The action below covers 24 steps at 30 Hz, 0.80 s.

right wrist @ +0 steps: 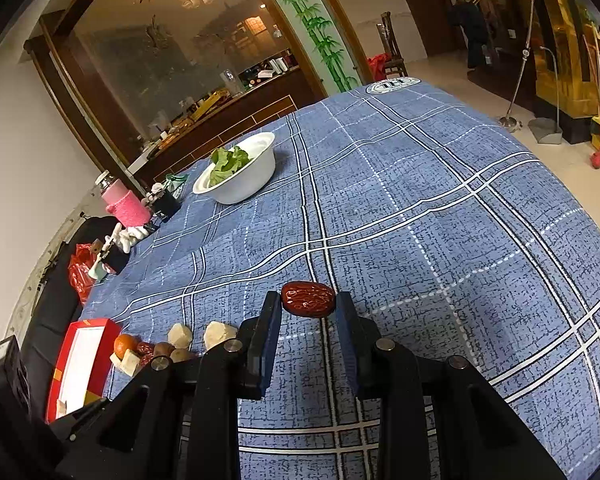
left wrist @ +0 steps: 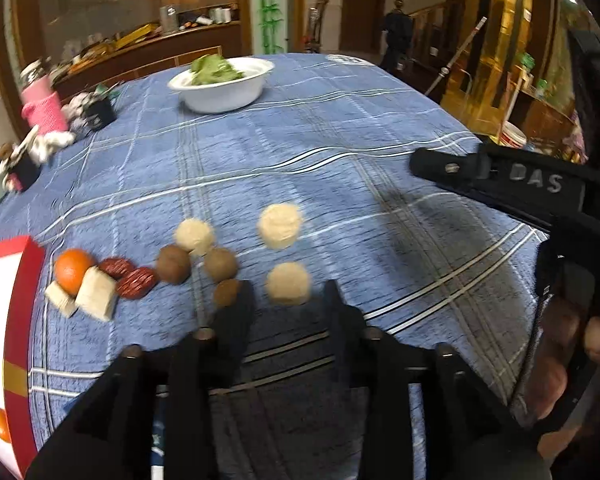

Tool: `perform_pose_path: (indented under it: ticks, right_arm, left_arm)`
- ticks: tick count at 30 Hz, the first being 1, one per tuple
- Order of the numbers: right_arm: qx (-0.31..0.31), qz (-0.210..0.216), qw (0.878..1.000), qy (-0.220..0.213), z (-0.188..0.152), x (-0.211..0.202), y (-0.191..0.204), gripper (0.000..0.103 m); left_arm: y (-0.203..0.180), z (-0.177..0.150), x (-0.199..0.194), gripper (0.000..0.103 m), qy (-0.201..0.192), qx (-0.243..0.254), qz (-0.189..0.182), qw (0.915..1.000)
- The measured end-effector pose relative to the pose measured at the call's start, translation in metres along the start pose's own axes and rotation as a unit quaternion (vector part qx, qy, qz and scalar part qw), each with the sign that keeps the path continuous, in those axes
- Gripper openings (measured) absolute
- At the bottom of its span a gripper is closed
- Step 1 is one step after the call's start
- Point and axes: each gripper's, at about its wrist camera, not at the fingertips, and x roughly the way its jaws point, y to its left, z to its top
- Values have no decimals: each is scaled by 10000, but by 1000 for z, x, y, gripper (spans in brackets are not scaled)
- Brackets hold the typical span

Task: Organize fruits
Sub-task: 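Grasp a red date with the right tool while the left tool grasps a white yam chunk, then carry the red date and the white yam chunk over the white tray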

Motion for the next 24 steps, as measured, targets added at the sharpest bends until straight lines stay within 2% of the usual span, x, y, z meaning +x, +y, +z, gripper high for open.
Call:
perform_pose_path:
  ticks: [2, 3, 5, 6, 7, 8, 9, 10, 12, 17, 24]
  right_arm:
    - [-1, 11, 10000, 3, 0, 0, 0, 29]
    - [1, 21, 10000, 2, 0, -1, 0, 29]
    - [14, 34, 10000, 1, 0, -1, -1, 29]
    - [22, 44, 10000, -2, 0, -1, -1, 29]
    - [23, 53, 10000, -3, 0, -1, -1, 29]
    - [21, 61, 10000, 0, 0, -1, -1, 29]
    - [20, 71, 10000, 4, 0, -1, -1, 29]
    - [19, 78, 10000, 2, 0, -2, -1, 29]
    - [2, 83, 10000, -3, 0, -2, 0, 29]
    - [-5, 40, 10000, -4, -1, -2, 0, 29]
    - [-173, 10, 9998, -42, -3, -1, 7, 29]
  left_arm:
    - [-11, 4, -1, 55, -195, 187, 93, 9996]
    - [-14, 4, 1, 55, -223, 234, 159, 9994]
    - [-14, 7, 11, 54, -92, 165, 61, 9998]
    - [-12, 6, 15, 43, 7, 110, 81, 9999]
    - [-11, 5, 18, 38, 14, 99, 234, 9997]
    - [-9, 3, 20, 28, -6, 141, 442, 9989]
    - [-7, 3, 21, 20, 17, 136, 492, 9987]
    - [-3, 3, 21, 18, 23, 78, 511, 9987]
    - [6, 4, 19, 17, 62, -113, 302, 9995]
    - [9, -7, -2, 16, -146, -76, 148, 9998]
    - [34, -31, -46, 16, -514, -290, 137, 9982]
